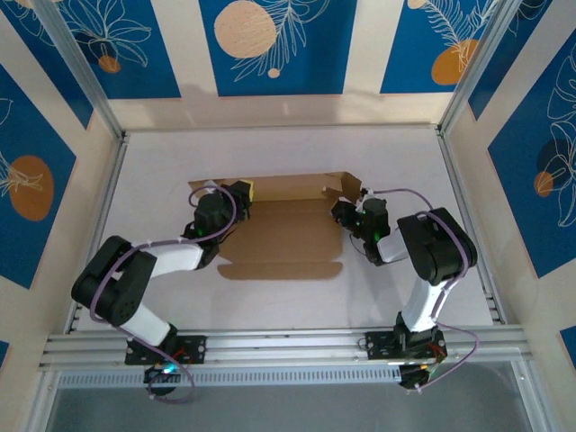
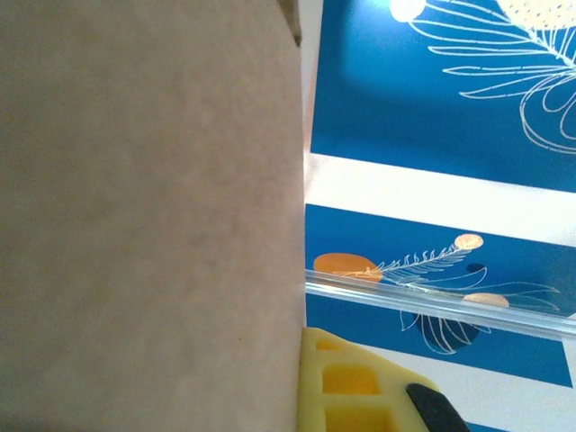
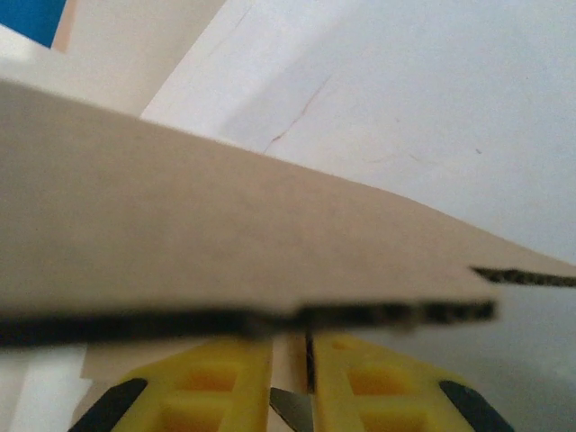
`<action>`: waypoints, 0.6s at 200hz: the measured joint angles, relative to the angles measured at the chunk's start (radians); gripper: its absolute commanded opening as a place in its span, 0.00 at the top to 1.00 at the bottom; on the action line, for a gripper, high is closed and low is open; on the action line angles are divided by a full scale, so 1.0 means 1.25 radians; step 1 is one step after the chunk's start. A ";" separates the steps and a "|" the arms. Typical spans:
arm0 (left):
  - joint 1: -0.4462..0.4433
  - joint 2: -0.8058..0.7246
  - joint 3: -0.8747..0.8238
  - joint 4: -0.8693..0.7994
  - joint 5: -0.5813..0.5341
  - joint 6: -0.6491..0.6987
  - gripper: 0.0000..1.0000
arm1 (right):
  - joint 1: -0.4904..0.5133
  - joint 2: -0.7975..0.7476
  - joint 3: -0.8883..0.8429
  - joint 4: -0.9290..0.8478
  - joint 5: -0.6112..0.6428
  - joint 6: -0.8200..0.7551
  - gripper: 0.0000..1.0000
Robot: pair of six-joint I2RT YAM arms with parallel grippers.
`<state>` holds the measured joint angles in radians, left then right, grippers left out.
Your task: Fold the paper box
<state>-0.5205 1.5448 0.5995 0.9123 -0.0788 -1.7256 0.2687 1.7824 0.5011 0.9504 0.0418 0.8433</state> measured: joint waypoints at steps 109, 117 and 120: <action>-0.033 -0.008 0.022 -0.073 -0.065 0.018 1.00 | 0.030 0.022 0.050 -0.064 -0.061 0.016 0.67; -0.033 -0.008 0.024 -0.074 -0.070 0.021 1.00 | 0.029 0.037 0.059 -0.053 -0.071 0.037 0.66; -0.033 -0.008 0.025 -0.073 -0.071 0.021 1.00 | 0.028 0.042 0.063 -0.048 -0.076 0.043 0.66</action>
<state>-0.5617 1.5352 0.6312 0.8207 -0.1680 -1.6997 0.3042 1.8351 0.5797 0.8902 -0.0528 0.8967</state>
